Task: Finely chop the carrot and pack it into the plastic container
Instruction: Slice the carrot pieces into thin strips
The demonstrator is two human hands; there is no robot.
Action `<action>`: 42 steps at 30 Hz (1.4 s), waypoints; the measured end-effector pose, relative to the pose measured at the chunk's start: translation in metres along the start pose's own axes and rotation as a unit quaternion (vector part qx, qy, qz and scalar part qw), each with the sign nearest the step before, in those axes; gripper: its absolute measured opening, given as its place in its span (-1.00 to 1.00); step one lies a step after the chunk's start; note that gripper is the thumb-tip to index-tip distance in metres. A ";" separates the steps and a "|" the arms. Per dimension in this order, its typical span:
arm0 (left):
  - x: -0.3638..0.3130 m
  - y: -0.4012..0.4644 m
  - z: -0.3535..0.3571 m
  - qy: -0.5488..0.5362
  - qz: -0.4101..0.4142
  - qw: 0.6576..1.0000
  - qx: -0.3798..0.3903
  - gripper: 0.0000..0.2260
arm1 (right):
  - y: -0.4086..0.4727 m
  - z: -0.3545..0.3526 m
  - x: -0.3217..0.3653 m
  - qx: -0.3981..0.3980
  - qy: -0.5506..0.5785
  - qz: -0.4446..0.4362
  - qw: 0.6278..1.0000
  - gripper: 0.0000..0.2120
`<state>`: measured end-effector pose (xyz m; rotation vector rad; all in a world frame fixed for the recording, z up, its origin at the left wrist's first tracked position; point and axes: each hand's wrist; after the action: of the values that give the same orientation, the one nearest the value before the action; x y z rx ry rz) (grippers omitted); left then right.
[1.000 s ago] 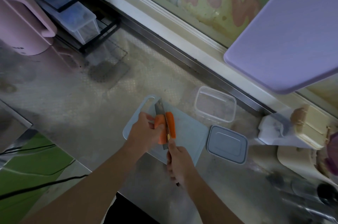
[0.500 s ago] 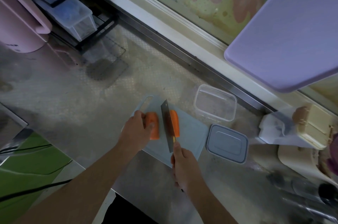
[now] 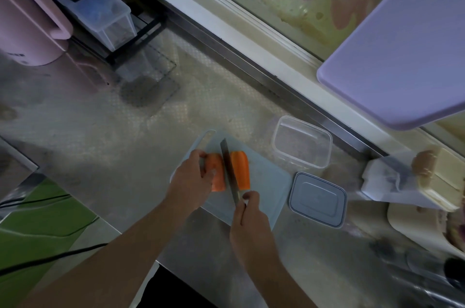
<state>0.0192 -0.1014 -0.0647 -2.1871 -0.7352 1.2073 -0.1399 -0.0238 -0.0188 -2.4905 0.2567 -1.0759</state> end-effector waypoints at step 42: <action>-0.045 0.038 -0.079 0.268 0.154 0.951 0.008 -0.11 | 0.013 -0.032 0.004 -0.019 -0.085 0.000 0.996 -0.75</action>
<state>0.0749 -0.1738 -0.0284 -2.5137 -0.1591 0.6795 -0.1606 -0.0459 -0.0023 -2.5966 0.2292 -0.8592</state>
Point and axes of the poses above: each hand's wrist, its own y-axis towards the middle knuckle, its own z-axis out of the palm, x = y × z, and after that the axes turned 12 degrees about -z, right-handed
